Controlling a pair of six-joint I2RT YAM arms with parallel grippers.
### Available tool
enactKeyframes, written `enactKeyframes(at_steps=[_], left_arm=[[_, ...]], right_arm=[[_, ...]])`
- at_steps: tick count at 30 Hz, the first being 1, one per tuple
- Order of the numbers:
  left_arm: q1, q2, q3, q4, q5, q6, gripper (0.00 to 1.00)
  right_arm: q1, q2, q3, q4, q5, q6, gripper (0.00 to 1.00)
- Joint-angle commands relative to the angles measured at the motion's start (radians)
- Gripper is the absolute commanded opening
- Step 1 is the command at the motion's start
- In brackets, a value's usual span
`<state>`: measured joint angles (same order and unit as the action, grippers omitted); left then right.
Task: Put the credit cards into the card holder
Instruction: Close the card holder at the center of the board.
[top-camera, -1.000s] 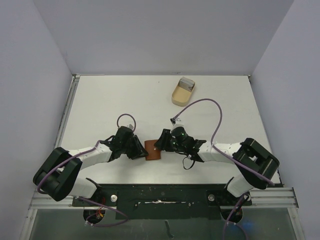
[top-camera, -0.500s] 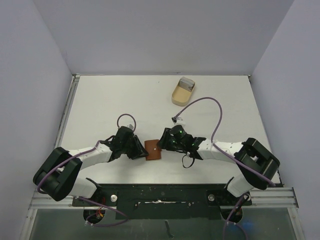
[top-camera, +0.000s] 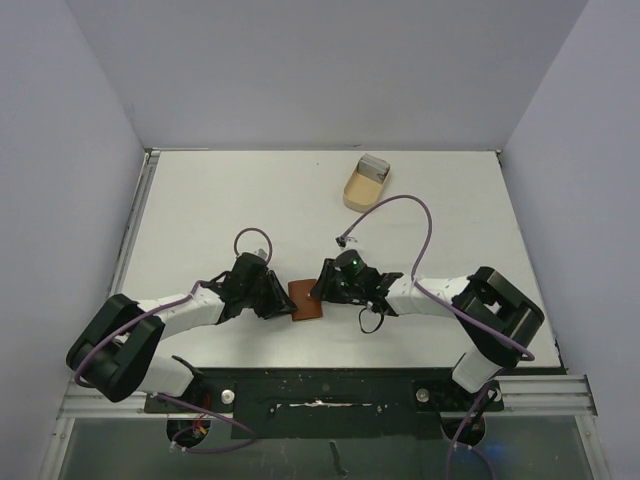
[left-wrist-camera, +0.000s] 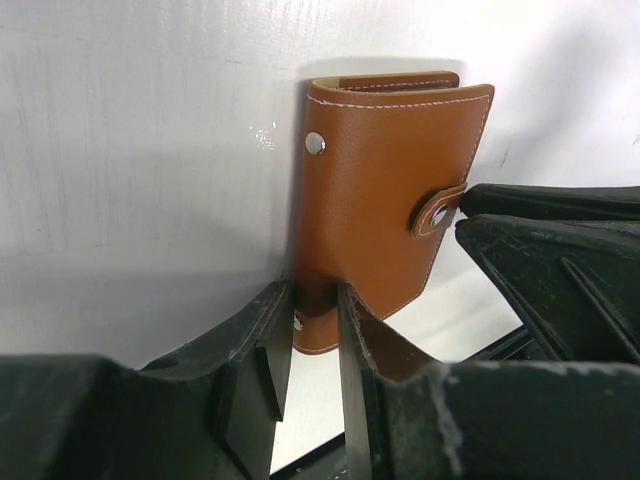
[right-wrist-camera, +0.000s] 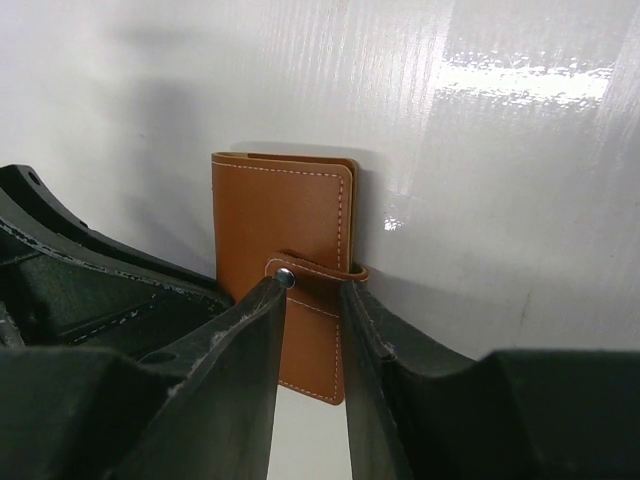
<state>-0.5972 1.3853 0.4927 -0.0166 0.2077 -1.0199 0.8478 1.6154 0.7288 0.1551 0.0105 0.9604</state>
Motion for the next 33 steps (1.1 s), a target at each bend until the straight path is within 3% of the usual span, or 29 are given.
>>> enactKeyframes(at_steps=[1,22,33], left_arm=[[-0.013,0.026,-0.005,-0.013,-0.03,0.006,0.23],[-0.018,0.032,-0.016,-0.004,-0.038,0.003,0.23],[-0.019,0.039,-0.014,-0.011,-0.045,0.002,0.23]], right_arm=[[0.021,-0.026,0.037,-0.008,-0.021,-0.019,0.29],[0.034,0.009,0.196,-0.251,0.058,-0.111,0.26],[0.038,0.064,0.21,-0.26,0.043,-0.104,0.23]])
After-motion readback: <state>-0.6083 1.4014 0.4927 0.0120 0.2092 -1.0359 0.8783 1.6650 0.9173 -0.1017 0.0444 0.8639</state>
